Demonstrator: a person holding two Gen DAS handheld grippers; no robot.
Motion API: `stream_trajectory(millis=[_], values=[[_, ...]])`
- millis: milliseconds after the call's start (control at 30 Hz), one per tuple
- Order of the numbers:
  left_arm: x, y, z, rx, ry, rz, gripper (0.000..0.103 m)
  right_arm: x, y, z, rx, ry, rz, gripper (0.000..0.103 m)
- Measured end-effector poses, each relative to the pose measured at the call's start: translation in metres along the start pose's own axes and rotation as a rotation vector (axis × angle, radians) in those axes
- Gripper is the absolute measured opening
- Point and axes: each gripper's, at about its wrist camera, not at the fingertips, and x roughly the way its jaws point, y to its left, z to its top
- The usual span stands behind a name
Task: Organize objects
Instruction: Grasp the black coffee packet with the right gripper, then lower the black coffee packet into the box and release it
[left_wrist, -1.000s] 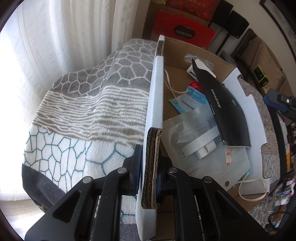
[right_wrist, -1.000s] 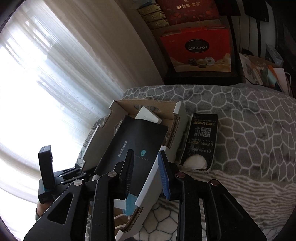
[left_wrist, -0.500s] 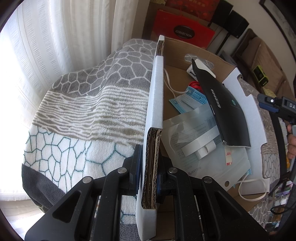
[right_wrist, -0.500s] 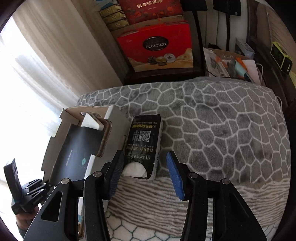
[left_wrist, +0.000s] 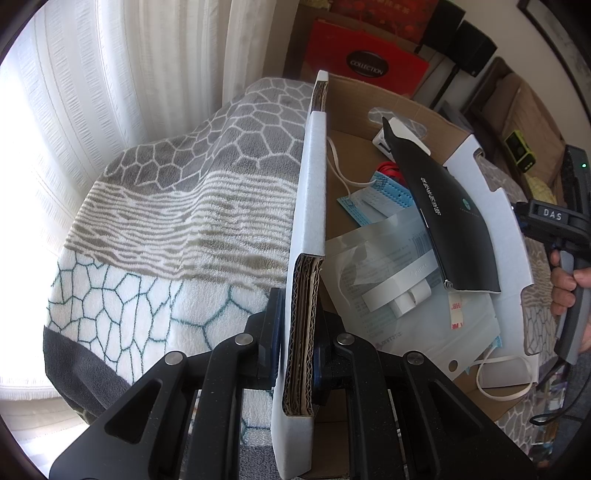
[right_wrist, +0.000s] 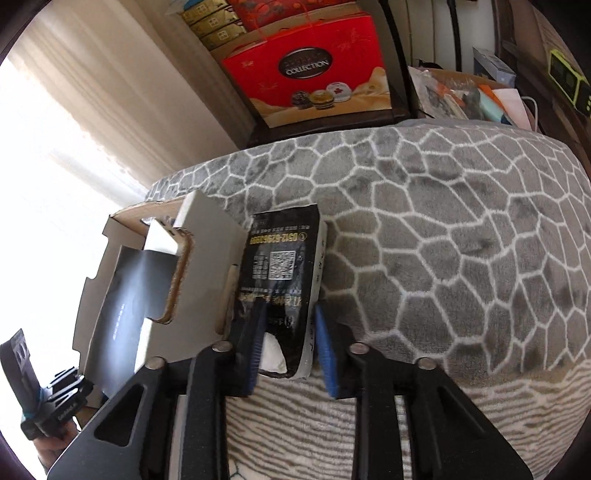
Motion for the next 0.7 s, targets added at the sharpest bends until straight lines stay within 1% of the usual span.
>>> stream_trajectory(millis=[33, 133, 300, 433, 533, 700], values=[[0.0, 0.0, 0.0, 0.0, 0.0, 0.0, 0.011, 0.0, 0.002, 0.0, -0.009, -0.003, -0.009, 0.015], [0.0, 0.0, 0.0, 0.0, 0.0, 0.0, 0.011, -0.003, 0.002, 0.0, -0.005, -0.015, -0.004, 0.01], [0.0, 0.001, 0.0, -0.002, 0.0, -0.002, 0.011, -0.019, -0.001, 0.0, 0.011, -0.061, -0.005, 0.008], [0.0, 0.0, 0.0, 0.0, 0.0, -0.001, 0.011, -0.042, -0.004, 0.003, 0.035, -0.105, 0.015, 0.008], [0.0, 0.0, 0.0, -0.001, 0.0, -0.001, 0.011, -0.061, -0.001, 0.007, 0.033, -0.136, 0.044, 0.008], [0.0, 0.0, 0.0, -0.001, 0.0, -0.001, 0.011, -0.086, 0.023, 0.013, -0.004, -0.166, 0.106, 0.008]])
